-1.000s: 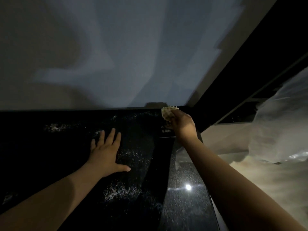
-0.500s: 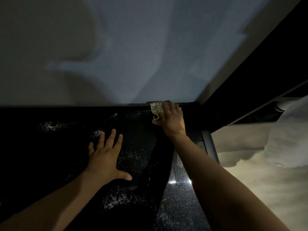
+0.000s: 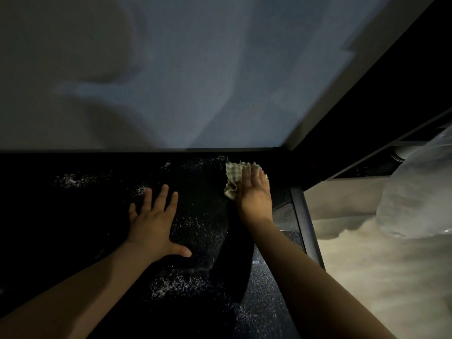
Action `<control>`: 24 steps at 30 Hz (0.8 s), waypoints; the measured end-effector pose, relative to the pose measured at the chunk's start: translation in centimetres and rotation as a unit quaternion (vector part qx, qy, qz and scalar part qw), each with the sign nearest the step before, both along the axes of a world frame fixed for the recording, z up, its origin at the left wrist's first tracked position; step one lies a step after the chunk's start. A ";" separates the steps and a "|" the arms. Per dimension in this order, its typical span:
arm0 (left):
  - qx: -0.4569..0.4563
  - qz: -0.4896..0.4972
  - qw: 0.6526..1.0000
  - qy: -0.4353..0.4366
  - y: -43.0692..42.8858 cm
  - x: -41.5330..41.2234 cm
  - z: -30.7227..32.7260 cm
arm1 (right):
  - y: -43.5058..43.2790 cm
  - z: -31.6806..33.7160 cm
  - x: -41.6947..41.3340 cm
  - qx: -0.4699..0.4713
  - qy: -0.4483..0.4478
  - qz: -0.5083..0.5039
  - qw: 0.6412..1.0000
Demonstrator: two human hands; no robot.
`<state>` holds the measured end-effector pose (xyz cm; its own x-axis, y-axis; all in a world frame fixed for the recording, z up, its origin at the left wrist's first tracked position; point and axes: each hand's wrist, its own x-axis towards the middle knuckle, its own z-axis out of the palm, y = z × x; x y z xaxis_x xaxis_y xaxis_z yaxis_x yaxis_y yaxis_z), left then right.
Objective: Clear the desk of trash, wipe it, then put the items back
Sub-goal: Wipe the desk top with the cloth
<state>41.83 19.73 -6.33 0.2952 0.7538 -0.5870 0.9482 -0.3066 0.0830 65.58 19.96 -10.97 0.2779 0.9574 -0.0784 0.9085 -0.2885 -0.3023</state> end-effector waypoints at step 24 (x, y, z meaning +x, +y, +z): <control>-0.001 -0.001 1.000 0.009 0.1 0.0 -0.2 | -6.0 3.6 0.5 0.151 -0.010 -0.043 0.988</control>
<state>41.84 19.82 -6.50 0.2863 0.7523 -0.5934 0.9488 -0.3088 0.0662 66.07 13.96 -7.33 0.3577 0.9092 0.2130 0.8910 -0.2640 -0.3693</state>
